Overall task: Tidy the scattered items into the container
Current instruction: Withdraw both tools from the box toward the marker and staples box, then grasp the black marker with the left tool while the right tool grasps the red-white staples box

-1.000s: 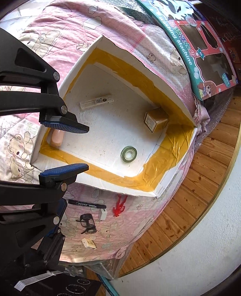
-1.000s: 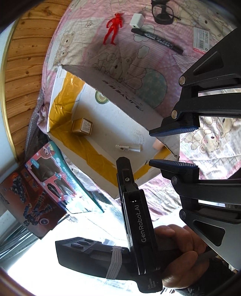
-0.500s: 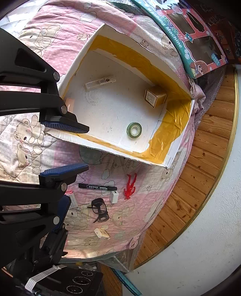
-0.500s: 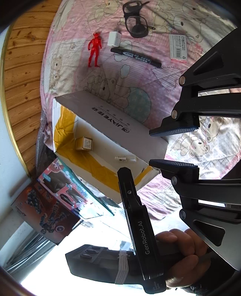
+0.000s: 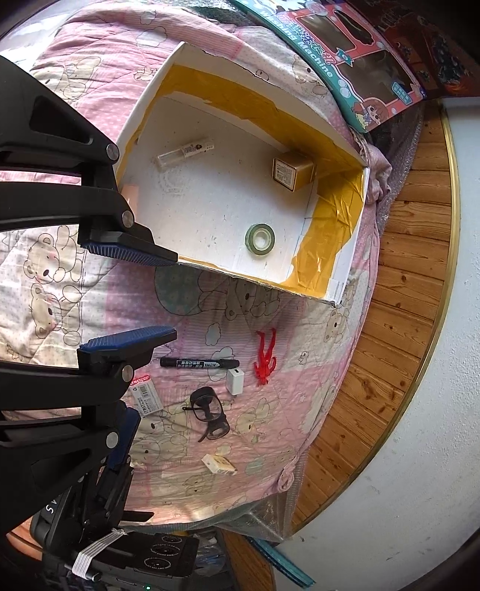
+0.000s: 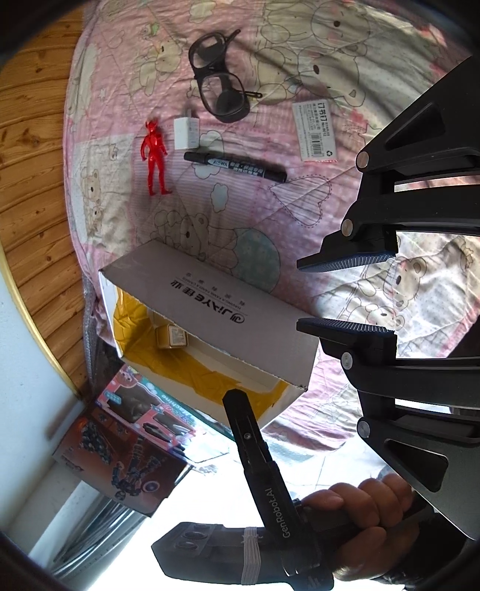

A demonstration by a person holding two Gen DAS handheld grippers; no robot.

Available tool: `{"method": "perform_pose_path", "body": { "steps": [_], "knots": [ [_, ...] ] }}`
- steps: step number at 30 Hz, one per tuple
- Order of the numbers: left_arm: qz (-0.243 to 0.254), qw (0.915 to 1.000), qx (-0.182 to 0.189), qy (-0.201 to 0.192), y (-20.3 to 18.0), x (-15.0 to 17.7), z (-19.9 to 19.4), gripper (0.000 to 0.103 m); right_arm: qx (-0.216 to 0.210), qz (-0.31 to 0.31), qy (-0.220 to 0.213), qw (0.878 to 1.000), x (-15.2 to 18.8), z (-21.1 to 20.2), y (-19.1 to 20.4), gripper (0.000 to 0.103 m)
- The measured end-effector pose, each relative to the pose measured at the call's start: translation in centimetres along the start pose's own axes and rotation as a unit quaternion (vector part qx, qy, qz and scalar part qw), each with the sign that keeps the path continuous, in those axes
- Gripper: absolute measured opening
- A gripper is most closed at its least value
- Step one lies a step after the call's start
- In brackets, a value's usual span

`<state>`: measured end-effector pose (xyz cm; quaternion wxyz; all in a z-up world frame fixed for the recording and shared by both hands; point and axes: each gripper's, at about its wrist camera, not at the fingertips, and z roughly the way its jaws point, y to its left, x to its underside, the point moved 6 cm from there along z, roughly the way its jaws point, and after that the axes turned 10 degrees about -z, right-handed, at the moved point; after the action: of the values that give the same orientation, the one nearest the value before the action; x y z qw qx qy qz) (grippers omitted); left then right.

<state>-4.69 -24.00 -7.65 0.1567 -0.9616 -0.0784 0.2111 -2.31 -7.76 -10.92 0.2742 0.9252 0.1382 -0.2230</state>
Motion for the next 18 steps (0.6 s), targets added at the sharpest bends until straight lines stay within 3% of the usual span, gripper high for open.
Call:
{"method": "perform_pose_path", "body": {
  "steps": [8,18],
  "knots": [
    [0.025,0.9996,-0.01,-0.003,-1.2,0.1,0.7,0.035,0.017,0.029,-0.003,0.999,1.5,-0.6,-2.2,0.028],
    [0.042,0.9987,0.001,0.029,-3.2,1.2,3.4,0.035,0.048,0.094,0.0,0.994,4.2,-1.0,-6.5,0.029]
  ]
}}
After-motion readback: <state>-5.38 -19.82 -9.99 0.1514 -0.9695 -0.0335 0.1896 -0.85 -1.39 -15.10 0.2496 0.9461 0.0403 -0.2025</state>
